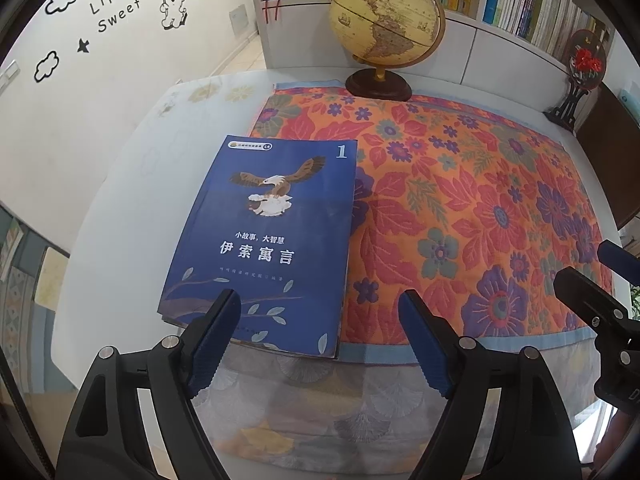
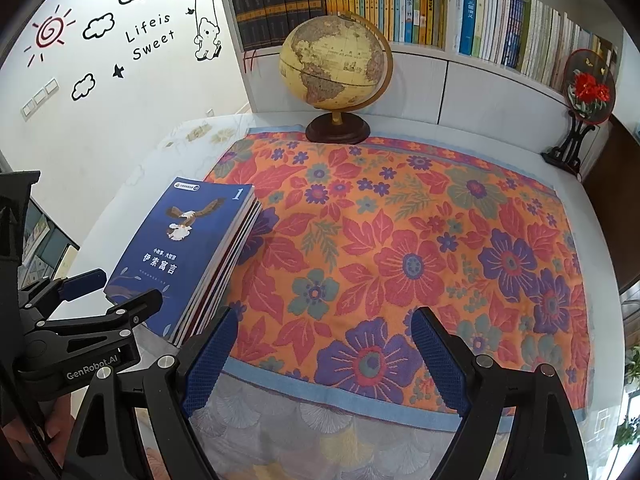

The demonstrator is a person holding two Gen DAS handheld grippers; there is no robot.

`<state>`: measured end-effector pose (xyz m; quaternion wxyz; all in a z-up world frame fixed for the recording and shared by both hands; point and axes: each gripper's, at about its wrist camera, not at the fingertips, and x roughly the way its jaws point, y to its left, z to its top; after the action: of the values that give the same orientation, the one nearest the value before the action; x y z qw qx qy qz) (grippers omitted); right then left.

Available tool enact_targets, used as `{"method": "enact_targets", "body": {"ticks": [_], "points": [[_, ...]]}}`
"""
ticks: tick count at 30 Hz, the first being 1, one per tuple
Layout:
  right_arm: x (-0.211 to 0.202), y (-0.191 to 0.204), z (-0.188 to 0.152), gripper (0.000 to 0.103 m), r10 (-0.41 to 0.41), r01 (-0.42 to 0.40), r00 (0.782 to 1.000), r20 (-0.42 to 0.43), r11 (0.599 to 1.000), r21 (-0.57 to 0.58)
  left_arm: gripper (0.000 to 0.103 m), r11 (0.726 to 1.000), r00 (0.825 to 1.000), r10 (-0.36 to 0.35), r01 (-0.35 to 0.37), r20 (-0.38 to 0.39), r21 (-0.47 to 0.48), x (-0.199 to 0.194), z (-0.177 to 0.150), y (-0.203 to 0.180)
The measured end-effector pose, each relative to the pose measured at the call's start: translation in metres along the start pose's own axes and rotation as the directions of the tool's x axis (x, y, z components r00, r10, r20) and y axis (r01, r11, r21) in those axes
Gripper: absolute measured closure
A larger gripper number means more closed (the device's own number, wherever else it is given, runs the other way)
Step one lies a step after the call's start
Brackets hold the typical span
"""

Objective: Organize books

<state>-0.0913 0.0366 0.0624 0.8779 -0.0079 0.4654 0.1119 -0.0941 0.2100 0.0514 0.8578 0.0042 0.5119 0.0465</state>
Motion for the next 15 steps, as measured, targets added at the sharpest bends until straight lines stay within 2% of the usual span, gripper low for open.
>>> {"method": "enact_targets", "body": {"ticks": [15], "points": [[0.0016, -0.0002, 0.0002, 0.016, 0.001, -0.001, 1.000, -0.002, 1.000, 0.000, 0.023, 1.000, 1.000, 0.002, -0.002, -0.003, 0.000, 0.0006, -0.0002, -0.0007]]}}
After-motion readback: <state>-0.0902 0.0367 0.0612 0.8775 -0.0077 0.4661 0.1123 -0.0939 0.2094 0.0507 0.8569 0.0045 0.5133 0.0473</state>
